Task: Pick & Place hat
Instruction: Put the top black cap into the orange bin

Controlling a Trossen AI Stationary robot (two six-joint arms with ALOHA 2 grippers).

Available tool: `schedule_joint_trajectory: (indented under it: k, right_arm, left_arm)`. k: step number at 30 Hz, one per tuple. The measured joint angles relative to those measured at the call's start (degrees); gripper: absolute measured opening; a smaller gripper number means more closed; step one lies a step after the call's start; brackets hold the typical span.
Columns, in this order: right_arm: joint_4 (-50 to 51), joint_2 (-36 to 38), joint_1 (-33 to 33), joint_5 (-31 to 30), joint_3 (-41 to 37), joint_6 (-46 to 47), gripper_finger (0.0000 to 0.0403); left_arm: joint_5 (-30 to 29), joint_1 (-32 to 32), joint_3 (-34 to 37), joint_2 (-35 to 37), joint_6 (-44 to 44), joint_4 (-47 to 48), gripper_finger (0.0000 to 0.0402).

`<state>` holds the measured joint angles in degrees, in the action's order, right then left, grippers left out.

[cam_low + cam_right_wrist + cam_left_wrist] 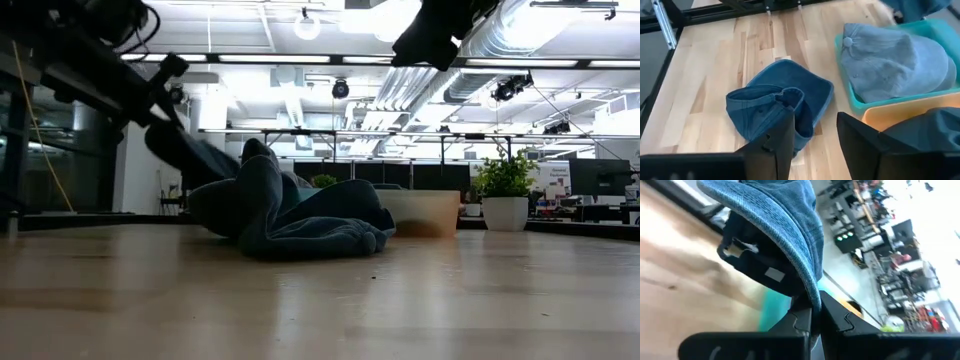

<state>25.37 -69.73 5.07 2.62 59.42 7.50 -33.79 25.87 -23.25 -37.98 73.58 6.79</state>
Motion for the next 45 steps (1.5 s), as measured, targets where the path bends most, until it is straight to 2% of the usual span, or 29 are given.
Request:
schedule_joint_trajectory:
  k: [6,15,21,26,30,33,37,45]
  right_arm:
    - [8.6,0.0,3.5,2.3,7.7,-7.6,0.0148]
    - [20.3,-1.3,11.3,2.1,22.4,-22.7,0.0161]
    - [21.1,-4.5,15.1,4.6,28.6,-27.3,0.0185]
    - [21.2,-10.0,16.0,6.8,33.1,-29.8,0.0208]
    - [21.1,-15.1,15.8,6.6,36.7,-32.6,0.0226]
    - [20.7,-18.8,15.5,3.9,39.6,-34.3,0.0234]
    - [19.5,-22.9,15.4,3.7,43.8,-37.4,0.0236]
    - [19.4,-30.1,15.3,3.2,51.4,-37.6,0.0237]
  left_arm:
    - [5.0,0.0,-4.1,1.3,-7.9,-0.2,0.0007]
    - [17.3,0.0,-10.3,1.4,-16.4,-0.2,0.0006]
    - [26.8,0.0,-13.5,1.4,-20.4,-0.2,0.0006]
    - [33.1,0.0,-15.3,1.4,-21.6,-0.3,0.0006]
    - [36.6,0.0,-15.6,1.4,-22.1,-0.3,0.0006]
    - [38.6,0.0,-15.6,1.4,-22.1,-0.2,0.0006]
    - [41.0,0.0,-15.6,1.4,-22.4,-0.2,0.0006]
    - [44.0,0.0,-15.6,1.4,-23.0,-0.3,0.0006]
